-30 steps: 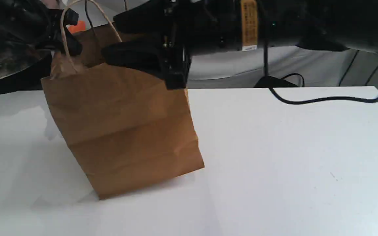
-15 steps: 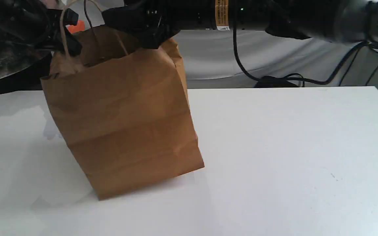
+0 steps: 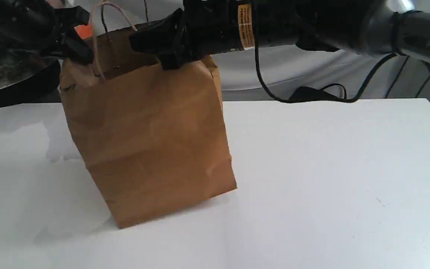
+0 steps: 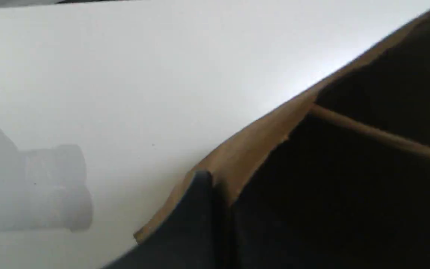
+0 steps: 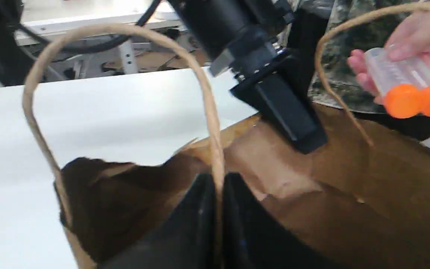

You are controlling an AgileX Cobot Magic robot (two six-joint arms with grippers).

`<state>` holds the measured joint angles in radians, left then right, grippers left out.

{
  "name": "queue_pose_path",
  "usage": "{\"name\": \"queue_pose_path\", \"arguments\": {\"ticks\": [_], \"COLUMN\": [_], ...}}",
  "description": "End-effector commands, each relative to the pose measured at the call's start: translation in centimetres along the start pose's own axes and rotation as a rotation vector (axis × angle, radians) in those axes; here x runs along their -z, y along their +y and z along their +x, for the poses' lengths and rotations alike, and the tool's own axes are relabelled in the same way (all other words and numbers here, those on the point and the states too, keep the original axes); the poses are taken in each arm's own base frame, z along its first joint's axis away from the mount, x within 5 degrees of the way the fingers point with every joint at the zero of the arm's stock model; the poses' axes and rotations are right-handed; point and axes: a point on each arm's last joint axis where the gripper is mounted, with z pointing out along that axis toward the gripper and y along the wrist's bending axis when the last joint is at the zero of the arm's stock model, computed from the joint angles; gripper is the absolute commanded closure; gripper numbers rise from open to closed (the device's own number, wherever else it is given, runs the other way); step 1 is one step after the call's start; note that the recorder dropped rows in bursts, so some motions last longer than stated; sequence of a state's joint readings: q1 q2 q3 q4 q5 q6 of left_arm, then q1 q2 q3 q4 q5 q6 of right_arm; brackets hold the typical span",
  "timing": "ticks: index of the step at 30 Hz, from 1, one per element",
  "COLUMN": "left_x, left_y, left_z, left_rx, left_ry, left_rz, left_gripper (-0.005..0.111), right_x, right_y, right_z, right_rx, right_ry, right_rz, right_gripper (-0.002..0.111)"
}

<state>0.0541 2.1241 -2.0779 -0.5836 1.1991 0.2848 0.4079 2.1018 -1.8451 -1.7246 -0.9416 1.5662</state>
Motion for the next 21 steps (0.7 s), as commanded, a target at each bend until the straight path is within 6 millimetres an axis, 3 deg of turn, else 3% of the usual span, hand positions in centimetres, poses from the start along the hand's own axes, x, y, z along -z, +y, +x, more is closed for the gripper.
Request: {"name": "queue_pose_path", "arguments": {"ticks": [1,4,7,10,14,18,21], "left_x": [1.9,2.8,2.8,1.1,-1.7,-2.4,-2.9], "left_y": [-0.3,0.5,0.3,0.0,-0.1,-0.3,-0.5], "left_z": [-0.9,-0.9,-0.6,0.3,2.3,2.9,3.2], "left_rx": [0.059,0.102,0.104,0.104,0.071,0.08,0.073], "left_ry": [-0.027,-0.034,-0.025,0.034,0.152,0.18,0.195], "left_rz": [-0.123,-0.263,-0.273,-0.268,-0.298,-0.249,-0.206], "left_gripper": [0.107,0.107,0.107,0.107,0.107,0.107,0.107], "right_x": [0.3,0.7,1.2,1.5,1.6,1.5,1.0], "right_y": [0.9,1.2,1.7,2.0,2.0,1.6,1.0], "right_z": [-0.6,-2.2,-4.7,-6.9,-8.7,-10.1,-10.0], "right_rx": [-0.046,-0.023,0.027,0.095,0.124,0.114,0.123], "right_ry": [0.008,-0.016,-0.06,-0.103,-0.15,-0.201,-0.208], "right_rz": [-0.062,0.007,0.144,0.303,0.342,0.342,0.337], "right_gripper": [0.108,0.108,0.108,0.108,0.108,0.108,0.108]}}
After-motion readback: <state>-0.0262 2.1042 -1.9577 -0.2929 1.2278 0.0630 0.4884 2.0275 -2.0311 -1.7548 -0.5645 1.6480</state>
